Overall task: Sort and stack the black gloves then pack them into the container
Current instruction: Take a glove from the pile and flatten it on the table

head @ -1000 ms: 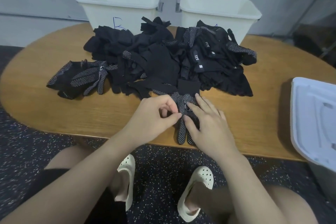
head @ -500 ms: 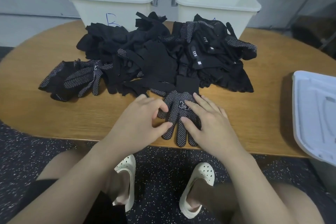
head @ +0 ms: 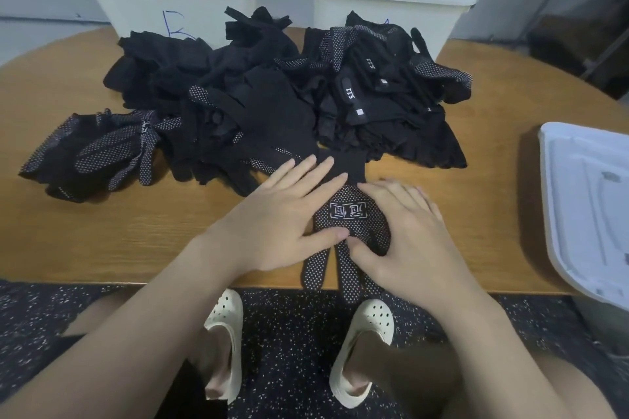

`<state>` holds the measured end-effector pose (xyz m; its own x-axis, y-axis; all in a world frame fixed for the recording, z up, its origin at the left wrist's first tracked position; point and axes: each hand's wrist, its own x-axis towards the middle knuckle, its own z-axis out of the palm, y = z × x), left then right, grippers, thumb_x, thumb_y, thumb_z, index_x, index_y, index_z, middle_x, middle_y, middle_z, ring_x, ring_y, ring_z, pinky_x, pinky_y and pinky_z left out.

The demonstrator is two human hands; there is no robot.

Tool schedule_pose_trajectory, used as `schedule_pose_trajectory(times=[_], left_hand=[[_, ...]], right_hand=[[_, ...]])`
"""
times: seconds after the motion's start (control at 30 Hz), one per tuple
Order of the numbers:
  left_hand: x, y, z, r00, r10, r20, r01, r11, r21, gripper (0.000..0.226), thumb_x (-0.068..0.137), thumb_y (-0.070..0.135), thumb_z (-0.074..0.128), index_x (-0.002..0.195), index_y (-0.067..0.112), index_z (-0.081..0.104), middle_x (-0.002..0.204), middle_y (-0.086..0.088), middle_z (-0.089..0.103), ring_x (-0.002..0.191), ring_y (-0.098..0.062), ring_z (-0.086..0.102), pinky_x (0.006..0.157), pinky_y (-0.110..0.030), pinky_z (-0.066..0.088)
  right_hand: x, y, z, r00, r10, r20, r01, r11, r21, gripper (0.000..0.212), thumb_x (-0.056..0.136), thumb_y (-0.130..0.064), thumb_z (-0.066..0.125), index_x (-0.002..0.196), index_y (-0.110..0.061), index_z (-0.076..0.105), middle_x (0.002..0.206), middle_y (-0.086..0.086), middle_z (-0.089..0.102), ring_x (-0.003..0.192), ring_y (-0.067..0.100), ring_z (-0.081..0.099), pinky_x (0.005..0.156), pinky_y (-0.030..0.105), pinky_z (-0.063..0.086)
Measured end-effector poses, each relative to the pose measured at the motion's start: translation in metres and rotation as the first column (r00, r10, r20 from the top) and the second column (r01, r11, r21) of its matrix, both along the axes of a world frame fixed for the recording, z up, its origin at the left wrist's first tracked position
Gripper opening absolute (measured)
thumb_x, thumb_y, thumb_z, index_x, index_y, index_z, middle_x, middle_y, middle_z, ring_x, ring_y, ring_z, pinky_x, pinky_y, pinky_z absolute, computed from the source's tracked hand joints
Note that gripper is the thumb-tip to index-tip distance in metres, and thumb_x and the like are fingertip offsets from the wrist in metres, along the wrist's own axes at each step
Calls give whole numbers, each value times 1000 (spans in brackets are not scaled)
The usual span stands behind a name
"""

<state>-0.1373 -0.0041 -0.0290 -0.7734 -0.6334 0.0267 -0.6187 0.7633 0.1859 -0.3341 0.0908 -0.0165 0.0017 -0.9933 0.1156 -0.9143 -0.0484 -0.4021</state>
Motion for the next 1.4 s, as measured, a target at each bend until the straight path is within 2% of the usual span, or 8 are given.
schedule_pose_trajectory(times=[0.2,0.33,0.47,0.6,0.9,1.07,1.2,1.4], left_hand=[[9,-9,12,999,29,-17,-27,991,127,101,90,81,41,165,27,-1,171,14,-9,153,-1,-20,127,-31,-12],[38,-11,29,956,150,-254,-73,954,291,91,81,73,61,159,34,34,168,21,18,152,10,-7,126,-27,1],[71,-14,27,835,302,-460,-264,953,146,49,92,39,71,137,24,63,145,14,55,148,2,30,121,-25,26],[96,-23,18,763,426,-486,-460,886,54,49,86,16,80,132,18,64,131,5,61,135,-15,47,111,-10,25],[76,-26,8,667,537,-517,-555,820,136,43,87,28,80,127,28,66,86,14,60,97,-17,53,99,-41,46],[79,-23,5,681,492,-542,-557,829,53,11,91,24,76,103,22,76,76,7,57,83,-19,55,89,-51,51],[76,-16,11,570,496,-655,-553,821,141,2,93,20,73,95,20,72,91,4,61,88,-16,58,87,-38,51],[71,0,30,322,518,-792,-446,821,356,10,101,14,62,95,21,65,91,13,67,86,2,62,79,-14,47]], right_hand=[[2,-20,9,984,99,148,-95,995,-34,65,99,-31,51,160,-24,31,162,-10,35,153,3,19,128,35,18],[8,-36,8,973,198,123,-200,980,10,63,104,-41,46,162,-27,27,166,-11,29,154,1,19,128,36,19],[17,-42,7,968,221,114,-231,970,78,66,103,-51,45,162,-32,24,165,-16,28,148,-7,16,127,27,13],[23,-46,6,969,237,65,-242,967,76,66,103,-50,49,162,-30,27,165,-16,27,149,-6,16,123,18,6],[26,-43,2,969,209,133,-222,971,90,54,97,-29,60,149,-29,49,157,-15,41,145,5,36,124,37,29],[24,-35,0,954,125,272,-104,990,-90,35,93,-11,56,124,-22,68,125,-20,60,101,11,65,93,25,51],[21,-36,0,939,49,341,17,982,-189,31,91,1,55,109,-16,74,102,-21,63,76,8,61,68,14,45],[25,-41,5,881,32,472,92,967,-238,34,88,7,59,102,-21,73,102,-15,69,99,-2,63,83,5,44]])
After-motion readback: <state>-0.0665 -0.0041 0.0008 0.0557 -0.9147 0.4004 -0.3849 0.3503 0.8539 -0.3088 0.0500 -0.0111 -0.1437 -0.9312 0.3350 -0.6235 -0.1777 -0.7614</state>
